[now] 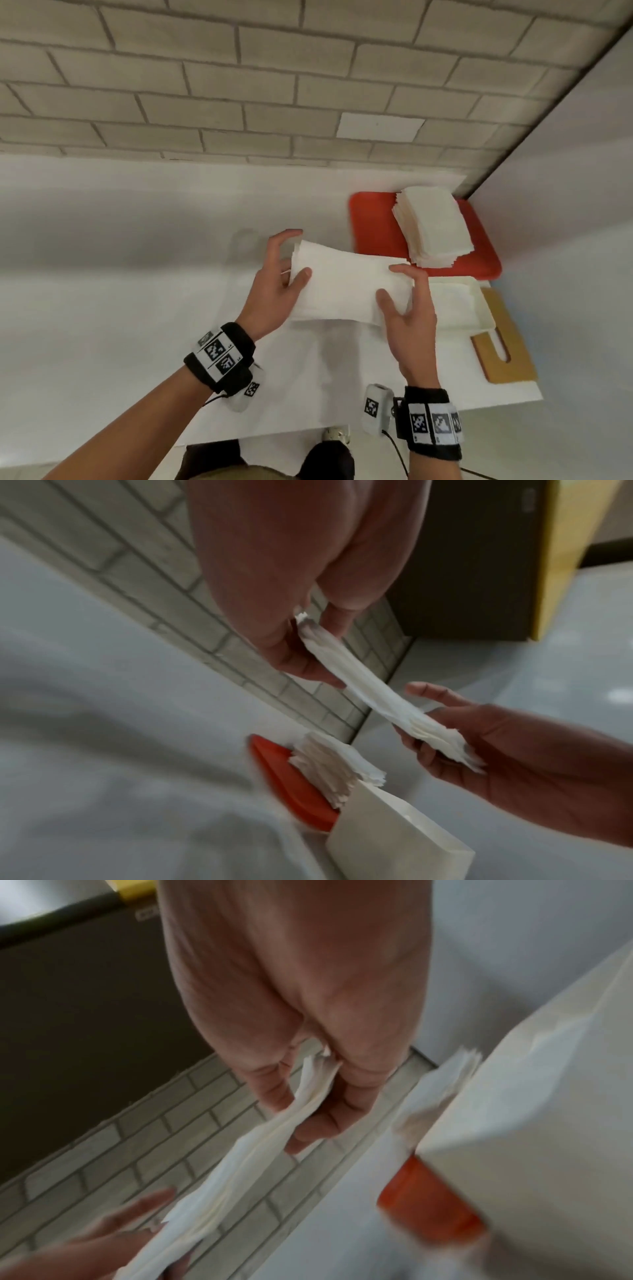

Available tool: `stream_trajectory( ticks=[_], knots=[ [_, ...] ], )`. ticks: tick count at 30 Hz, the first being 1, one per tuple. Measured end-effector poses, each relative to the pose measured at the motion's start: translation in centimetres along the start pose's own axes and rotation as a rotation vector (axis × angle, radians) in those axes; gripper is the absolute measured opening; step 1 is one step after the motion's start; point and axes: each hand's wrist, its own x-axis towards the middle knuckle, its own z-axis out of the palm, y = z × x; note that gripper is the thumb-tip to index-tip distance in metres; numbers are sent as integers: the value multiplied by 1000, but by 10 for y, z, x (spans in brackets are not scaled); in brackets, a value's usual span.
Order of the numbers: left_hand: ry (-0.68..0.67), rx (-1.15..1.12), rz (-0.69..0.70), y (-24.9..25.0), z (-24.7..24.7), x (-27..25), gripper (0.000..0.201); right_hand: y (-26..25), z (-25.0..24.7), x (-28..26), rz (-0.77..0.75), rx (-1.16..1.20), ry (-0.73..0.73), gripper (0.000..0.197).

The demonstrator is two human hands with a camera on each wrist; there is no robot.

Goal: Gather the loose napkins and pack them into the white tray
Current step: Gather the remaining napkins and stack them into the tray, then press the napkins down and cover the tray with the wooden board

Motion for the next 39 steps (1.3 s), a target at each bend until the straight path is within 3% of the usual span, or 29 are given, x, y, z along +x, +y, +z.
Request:
stream_trajectory(
  ticks=[3,7,11,14,18,21,23,25,26,28,31,35,39],
  knots=[
    [-21,143,84,11,78,5,36,14,-80,17,-75,-93,105,21],
    [12,323,177,17,161,14,20,44,-155,52,-124,-206,159,13],
    [-49,739,137,-13,212,26,26,106,-177,83,-41,-492,-38,23],
    [-106,923,98,-30,225,26,29,139,-177,86,58,-687,-212,32],
    [-41,1027,141,-33,230,30,28,142,-182,89,62,-666,-182,26],
    [-154,1170,53,-26,235,38,27,132,-185,91,99,-735,-283,28],
    [-146,1208,74,-19,235,41,25,119,-193,93,3,-823,-174,30],
    [-95,1156,215,-9,243,44,22,105,-197,98,-141,-834,-34,26],
    [-115,1117,293,-4,250,47,18,101,-196,103,-175,-813,-44,24],
    [-294,1082,363,-2,266,53,8,106,-181,113,-183,-759,-244,27],
    [-581,1161,161,-9,281,61,9,127,-157,119,-134,-881,-583,42],
    [-630,1303,23,-6,265,67,24,144,-170,131,-77,-892,-634,62],
    [-684,1445,21,5,263,67,38,153,-172,137,-69,-970,-633,68]
  ],
)
